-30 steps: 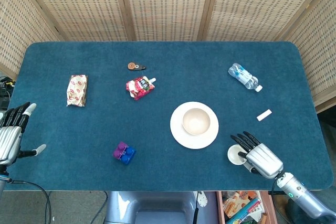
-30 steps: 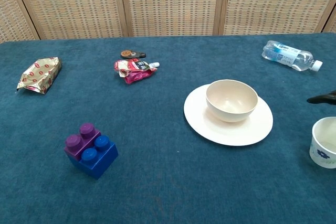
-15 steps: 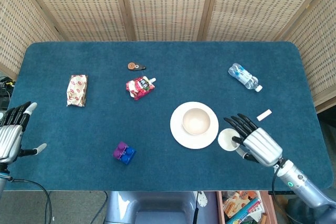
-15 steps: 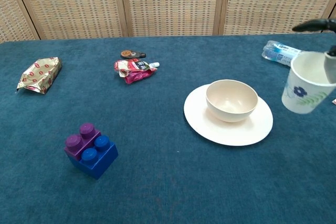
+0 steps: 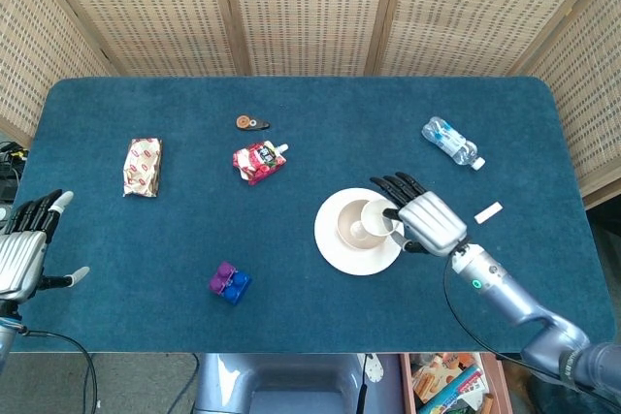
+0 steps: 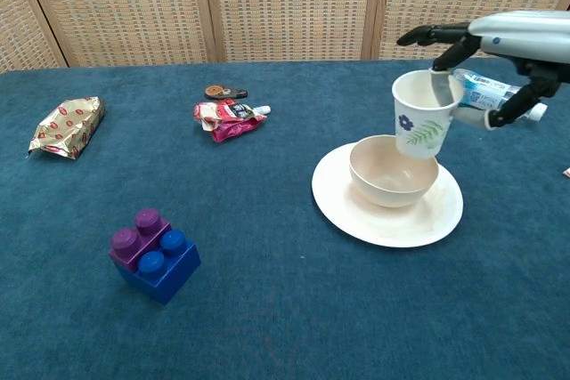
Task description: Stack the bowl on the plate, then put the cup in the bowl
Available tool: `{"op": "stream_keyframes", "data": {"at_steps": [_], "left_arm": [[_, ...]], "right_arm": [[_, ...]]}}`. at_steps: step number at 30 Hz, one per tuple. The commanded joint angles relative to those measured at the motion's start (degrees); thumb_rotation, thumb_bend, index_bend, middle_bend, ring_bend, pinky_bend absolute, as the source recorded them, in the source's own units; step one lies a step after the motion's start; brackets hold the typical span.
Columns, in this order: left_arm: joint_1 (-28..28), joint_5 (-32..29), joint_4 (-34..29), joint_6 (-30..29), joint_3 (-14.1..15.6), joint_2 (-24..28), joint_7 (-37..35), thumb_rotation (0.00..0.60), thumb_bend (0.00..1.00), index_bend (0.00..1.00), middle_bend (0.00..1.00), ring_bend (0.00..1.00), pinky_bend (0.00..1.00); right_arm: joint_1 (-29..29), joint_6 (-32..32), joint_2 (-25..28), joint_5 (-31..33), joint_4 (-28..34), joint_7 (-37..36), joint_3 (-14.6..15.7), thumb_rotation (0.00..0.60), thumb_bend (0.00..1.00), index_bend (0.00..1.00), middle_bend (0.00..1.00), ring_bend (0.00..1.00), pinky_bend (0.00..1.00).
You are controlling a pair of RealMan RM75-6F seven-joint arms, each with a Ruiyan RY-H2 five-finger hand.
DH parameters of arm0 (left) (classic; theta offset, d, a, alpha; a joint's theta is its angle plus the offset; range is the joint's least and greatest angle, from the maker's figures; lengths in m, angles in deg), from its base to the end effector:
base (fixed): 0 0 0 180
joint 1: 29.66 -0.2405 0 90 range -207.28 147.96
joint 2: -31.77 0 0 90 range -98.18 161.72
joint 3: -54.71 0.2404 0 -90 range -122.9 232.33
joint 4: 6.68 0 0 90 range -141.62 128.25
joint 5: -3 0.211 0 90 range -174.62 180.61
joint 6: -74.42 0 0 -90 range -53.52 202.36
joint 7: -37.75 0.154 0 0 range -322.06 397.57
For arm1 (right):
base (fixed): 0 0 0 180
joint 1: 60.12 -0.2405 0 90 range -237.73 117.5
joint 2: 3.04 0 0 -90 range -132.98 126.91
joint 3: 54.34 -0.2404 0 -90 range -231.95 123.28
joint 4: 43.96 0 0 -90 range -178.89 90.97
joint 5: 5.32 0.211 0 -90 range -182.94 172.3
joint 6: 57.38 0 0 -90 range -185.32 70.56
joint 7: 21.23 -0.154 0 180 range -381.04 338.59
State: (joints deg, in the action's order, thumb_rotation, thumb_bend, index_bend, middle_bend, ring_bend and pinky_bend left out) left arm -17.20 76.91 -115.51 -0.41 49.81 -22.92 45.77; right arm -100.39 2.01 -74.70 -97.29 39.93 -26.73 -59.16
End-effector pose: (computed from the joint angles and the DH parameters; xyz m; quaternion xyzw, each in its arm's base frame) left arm -0.2570 0.2245 0.1609 -0.6051 -0.4342 -0.3487 0.5689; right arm -0.1585 -0.3390 0.0623 0.7920 -0.2748 0.4133 0.3556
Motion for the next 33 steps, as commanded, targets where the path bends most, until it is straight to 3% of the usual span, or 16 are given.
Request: {"op": "stream_keyframes", "data": {"at_steps": [1,12,33], "left_arm": [[0.1,-0.5,0.1,0.1,-0.1,0.0,0.1,0.6,0.0,0.0,0.0,0.0,0.0],[0.4,-1.1,0.2,0.5,-0.1,-0.5,0.9,0.6,0.0,0.0,0.0,0.0,0.0],[0.3,-1.5,0.2,0.5,0.0,-0.4,0.8,0.6,0.0,0.0,0.0,0.0,0.0]], "right_arm": [[-1.4,-2.2,-2.8,2.2,-1.9,1.6,-1.2,0.6,0.49,0.63,0.0,0.0,0.0],[-3.2,-5.5,-6.6,5.2,-4.1,6.6,-1.7,0.6,0.49,0.63,0.0,0.0,0.0],[-2.9,-6.7,-9.3,6.0,-7.1,6.6,0.3,0.6,0.49,0.63,0.0,0.0,0.0]]}}
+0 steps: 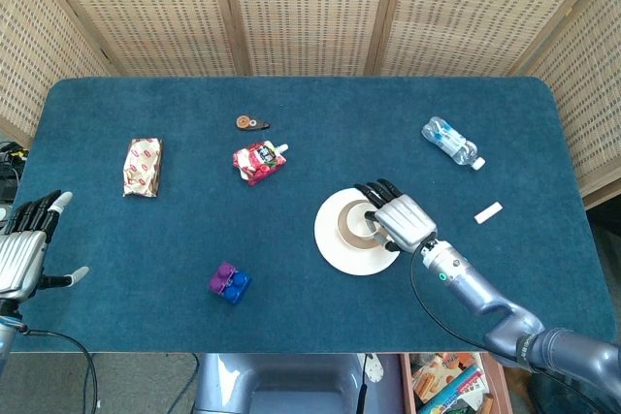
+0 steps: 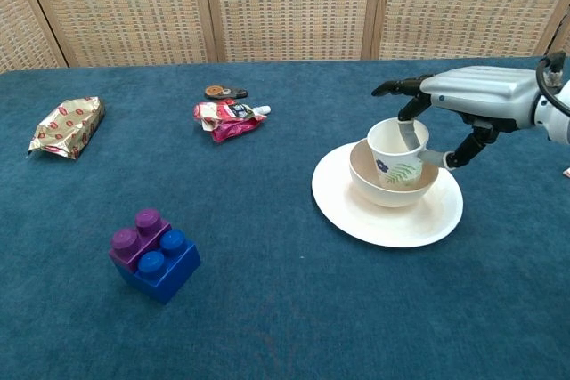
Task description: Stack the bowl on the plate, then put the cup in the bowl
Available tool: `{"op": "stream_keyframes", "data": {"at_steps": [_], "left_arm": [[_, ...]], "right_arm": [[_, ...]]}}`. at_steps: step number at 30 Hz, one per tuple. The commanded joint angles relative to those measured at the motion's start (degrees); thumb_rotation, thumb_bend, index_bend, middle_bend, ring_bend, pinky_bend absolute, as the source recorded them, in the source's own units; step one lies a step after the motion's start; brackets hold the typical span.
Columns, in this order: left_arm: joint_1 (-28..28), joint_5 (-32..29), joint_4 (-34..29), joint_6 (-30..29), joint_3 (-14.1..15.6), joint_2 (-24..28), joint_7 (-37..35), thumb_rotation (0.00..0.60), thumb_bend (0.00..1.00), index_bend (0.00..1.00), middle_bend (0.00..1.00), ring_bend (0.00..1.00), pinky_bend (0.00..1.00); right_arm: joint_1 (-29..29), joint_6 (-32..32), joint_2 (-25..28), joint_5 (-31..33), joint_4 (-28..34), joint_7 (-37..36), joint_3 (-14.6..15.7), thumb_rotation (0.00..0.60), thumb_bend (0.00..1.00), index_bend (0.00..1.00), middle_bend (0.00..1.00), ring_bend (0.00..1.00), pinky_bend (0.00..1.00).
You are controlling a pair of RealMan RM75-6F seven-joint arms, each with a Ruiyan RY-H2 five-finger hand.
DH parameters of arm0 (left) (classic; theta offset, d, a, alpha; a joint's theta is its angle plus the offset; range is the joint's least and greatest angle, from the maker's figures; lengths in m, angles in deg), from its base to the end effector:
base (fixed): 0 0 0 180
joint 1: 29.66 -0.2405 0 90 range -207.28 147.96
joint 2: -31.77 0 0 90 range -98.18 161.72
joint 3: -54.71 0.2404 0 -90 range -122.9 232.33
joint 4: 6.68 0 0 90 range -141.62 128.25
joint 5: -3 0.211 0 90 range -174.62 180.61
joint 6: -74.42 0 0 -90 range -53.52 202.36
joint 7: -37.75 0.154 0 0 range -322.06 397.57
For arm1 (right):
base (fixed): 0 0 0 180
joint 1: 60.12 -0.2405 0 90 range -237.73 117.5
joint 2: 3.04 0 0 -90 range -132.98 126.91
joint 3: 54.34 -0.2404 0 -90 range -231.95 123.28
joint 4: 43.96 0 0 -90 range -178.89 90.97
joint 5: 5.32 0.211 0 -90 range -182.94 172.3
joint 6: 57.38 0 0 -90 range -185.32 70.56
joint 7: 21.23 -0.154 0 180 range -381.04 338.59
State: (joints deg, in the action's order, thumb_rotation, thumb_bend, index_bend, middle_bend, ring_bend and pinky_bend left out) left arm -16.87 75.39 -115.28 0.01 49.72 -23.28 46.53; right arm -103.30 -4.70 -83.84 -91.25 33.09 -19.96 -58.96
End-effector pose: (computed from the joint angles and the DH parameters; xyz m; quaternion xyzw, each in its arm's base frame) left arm -0.2600 0.2261 0.1595 -0.6021 -0.4383 -0.3411 0.5736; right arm -0.1618 -0.3513 0.0110 0.8106 -0.2838 0.3595 0.3648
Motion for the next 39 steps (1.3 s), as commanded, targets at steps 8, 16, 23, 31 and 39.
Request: {"op": "stream_keyframes", "data": {"at_steps": [8,16,23,31,39], "left_arm": [[0.0,0.0,0.0,0.0,0.1,-0.1,0.2,0.6,0.0,0.0,0.0,0.0,0.0],[0.0,0.0,0.0,0.0,0.2,-0.1,0.1,0.6,0.0,0.0,0.0,0.0,0.0],[-0.1,0.0,-0.1,0.0,0.2,0.1,-0.2,0.6,0.0,0.0,0.0,0.0,0.0],[-0.1,0.1,-0.1,-0.1,0.2,0.3,-0.7,0.6,0.0,0.0,0.0,0.0,0.0],[-0.7,0.6,0.1,-0.7,0.5,0.6,-1.2,0.6,0.0,0.0,0.0,0.0,0.0]], "right_arm": [[0.0,0.4,-1.3,-0.6,-1.8,-0.3,0.5,0.6,0.49,0.61,0.0,0.0,0.0],[0.0,0.3,-1.3,-0.9,-2.2,-0.2,1.1,0.6,0.48,0.37,0.0,0.0,0.0],[0.1,0.7,-1.2,-1.3,-2.3,0.4,1.4,0.6,0.48,0.3,0.0,0.0,0.0],[0.8,2.7,0.0,-2.7,-1.5,2.1,2.0,0.6,0.48,0.1,0.0,0.0,0.0],[5.1,10.6,6.7,-5.2,4.4,3.7,3.0,0.6,0.2,0.01,0.0,0.0,0.0]]}}
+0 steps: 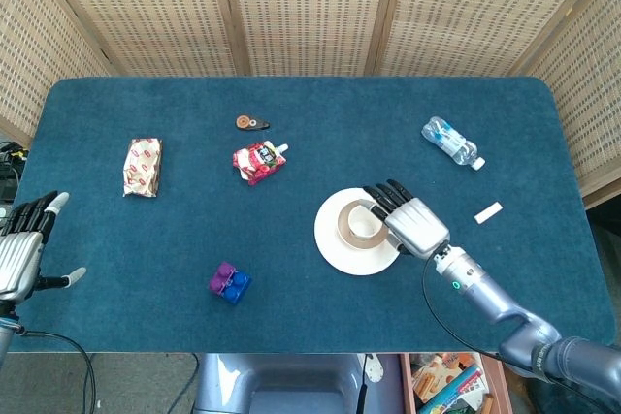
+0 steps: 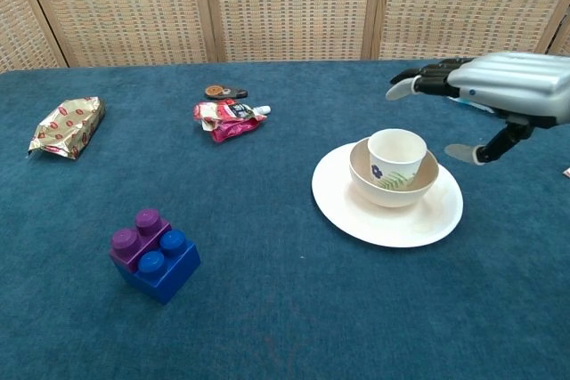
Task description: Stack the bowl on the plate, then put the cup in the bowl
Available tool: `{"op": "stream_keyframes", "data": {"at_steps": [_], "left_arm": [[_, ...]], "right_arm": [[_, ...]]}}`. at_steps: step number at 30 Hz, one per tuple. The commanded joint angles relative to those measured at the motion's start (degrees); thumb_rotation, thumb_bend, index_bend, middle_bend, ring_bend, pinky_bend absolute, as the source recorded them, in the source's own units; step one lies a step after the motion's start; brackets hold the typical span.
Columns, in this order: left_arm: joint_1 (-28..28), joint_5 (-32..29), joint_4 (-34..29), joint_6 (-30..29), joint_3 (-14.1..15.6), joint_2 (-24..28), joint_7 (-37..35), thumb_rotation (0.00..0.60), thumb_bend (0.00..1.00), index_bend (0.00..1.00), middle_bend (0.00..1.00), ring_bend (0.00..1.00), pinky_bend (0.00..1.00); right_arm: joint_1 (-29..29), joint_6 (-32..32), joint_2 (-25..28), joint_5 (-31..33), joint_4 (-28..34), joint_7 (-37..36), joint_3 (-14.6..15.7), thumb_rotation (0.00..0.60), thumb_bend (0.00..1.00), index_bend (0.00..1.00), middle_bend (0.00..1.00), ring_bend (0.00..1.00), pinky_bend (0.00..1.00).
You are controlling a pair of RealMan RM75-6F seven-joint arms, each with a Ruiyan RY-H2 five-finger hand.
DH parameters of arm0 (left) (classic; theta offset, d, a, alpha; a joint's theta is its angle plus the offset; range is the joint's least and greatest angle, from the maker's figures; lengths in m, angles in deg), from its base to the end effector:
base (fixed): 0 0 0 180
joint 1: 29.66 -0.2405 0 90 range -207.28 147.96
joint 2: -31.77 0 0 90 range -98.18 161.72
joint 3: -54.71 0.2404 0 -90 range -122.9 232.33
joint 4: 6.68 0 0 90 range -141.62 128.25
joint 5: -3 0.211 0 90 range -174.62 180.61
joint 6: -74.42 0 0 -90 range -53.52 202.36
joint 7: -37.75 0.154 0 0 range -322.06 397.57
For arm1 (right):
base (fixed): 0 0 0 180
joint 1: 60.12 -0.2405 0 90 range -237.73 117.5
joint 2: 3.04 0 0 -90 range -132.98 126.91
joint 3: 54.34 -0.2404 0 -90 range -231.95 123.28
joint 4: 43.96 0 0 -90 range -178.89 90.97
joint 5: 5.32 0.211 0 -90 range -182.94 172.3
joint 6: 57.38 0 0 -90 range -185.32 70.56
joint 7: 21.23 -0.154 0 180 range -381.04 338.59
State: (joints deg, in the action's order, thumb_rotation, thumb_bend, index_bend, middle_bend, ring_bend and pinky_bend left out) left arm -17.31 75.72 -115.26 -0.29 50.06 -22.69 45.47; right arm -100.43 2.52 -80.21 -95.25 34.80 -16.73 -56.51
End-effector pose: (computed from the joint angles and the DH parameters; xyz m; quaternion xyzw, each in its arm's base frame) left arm -0.2624 0.2231 0.1625 -0.5989 -0.4413 -0.3417 0.5743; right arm -0.1746 -0.3367 0.0359 0.8133 -0.2261 0.3670 0.3908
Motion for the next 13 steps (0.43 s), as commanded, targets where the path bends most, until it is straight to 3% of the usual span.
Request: {"op": "stream_keyframes", "data": {"at_steps": [1,3,7,13], "left_arm": [[-0.5,0.7,0.3,-0.8,0.3,0.0,-0.4,0.6,0.0,0.0,0.0,0.0,0.0],[-1.2,2.0,1.2,-2.4,0.5,-0.6,-0.8,0.6,0.0,0.0,0.0,0.0,0.0],[-3.1,4.6,4.8,-6.8,1.1,-4.0,-0.2,0.6,0.0,0.0,0.0,0.0,0.0],[-3.8,7.3,7.7,-6.8,2.4,-5.0,-3.0,0.6,0.0,0.0,0.0,0.0,0.0]], "right_arm": [[3.4,5.5,4.6,-1.5,3.9,0.4,0.8,0.6,0.11,0.0,0.0,0.0,0.0],[6.1,10.7,7.3,-2.9,5.3,0.3,1.0,0.6,0.01,0.0,0.0,0.0,0.0],[14.6,25.2,8.9,-3.6,3.5,-2.9,1.1,0.6,0.0,0.0,0.0,0.0,0.0],[21.6,30.9,8.8,-2.0,2.8,-3.8,2.6,0.6,0.0,0.0,0.0,0.0,0.0]]}}
